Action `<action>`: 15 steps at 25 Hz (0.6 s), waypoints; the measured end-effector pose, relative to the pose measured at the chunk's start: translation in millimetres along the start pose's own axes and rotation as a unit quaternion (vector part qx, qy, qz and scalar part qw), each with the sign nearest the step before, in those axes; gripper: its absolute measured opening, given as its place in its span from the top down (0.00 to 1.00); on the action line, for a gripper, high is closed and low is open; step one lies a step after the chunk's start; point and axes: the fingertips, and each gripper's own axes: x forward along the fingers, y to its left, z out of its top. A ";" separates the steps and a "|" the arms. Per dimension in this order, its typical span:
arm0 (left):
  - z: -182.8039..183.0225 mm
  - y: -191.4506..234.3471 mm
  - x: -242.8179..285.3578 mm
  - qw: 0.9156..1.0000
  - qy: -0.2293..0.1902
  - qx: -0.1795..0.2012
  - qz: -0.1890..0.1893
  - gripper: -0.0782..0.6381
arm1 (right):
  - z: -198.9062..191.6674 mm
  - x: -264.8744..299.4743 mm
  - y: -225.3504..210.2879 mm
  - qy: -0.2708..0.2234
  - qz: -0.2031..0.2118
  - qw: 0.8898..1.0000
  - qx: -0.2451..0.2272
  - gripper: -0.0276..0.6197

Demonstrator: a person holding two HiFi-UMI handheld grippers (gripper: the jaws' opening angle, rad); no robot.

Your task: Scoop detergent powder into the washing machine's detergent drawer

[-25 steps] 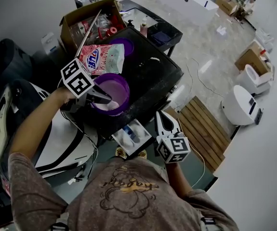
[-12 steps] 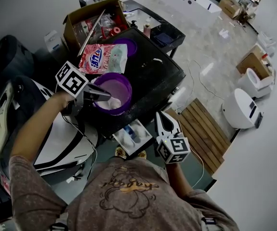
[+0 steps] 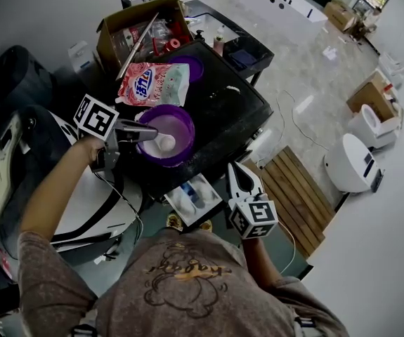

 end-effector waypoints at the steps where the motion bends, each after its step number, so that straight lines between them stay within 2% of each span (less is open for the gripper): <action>1: 1.1 0.6 -1.9 1.000 -0.012 -0.005 0.000 0.86 | 0.0 0.3 0.5 0.001 0.002 1.000 -0.003 0.96; 5: 6.7 1.2 -6.8 0.998 -0.055 -0.016 0.005 0.86 | 3.7 3.4 4.7 -0.001 0.008 1.000 0.000 0.96; 10: 18.3 2.3 -17.8 0.993 -0.111 0.016 0.027 0.86 | 1.8 5.9 8.2 0.002 0.015 1.000 -0.003 0.96; 15: 14.4 1.2 -28.6 0.978 -0.193 -0.077 0.016 0.86 | 2.2 7.5 11.1 0.001 0.018 1.000 0.000 0.96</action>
